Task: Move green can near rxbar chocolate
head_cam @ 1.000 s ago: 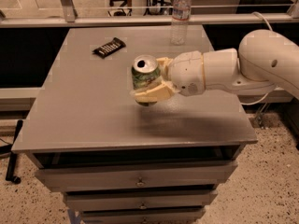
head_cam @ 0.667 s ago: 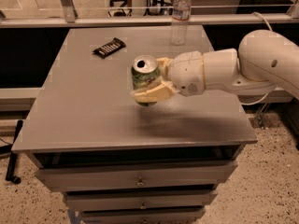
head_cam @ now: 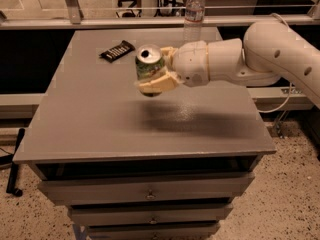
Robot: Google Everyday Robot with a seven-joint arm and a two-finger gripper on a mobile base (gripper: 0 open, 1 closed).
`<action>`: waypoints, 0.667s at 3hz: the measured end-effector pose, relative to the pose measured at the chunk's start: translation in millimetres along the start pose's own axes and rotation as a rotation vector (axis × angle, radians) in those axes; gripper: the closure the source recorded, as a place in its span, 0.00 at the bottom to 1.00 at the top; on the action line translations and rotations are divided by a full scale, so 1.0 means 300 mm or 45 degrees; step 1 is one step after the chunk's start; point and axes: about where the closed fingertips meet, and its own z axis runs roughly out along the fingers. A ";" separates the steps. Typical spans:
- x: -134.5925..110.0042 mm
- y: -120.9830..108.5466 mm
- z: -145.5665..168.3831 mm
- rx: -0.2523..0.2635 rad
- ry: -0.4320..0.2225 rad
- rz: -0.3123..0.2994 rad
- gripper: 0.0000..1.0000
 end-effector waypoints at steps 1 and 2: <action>-0.031 -0.132 0.057 0.011 -0.007 -0.073 1.00; -0.055 -0.272 0.155 0.023 0.007 -0.123 1.00</action>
Offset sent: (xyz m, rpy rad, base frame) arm 0.1478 0.0687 0.0348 -0.0534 -0.1342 -0.0005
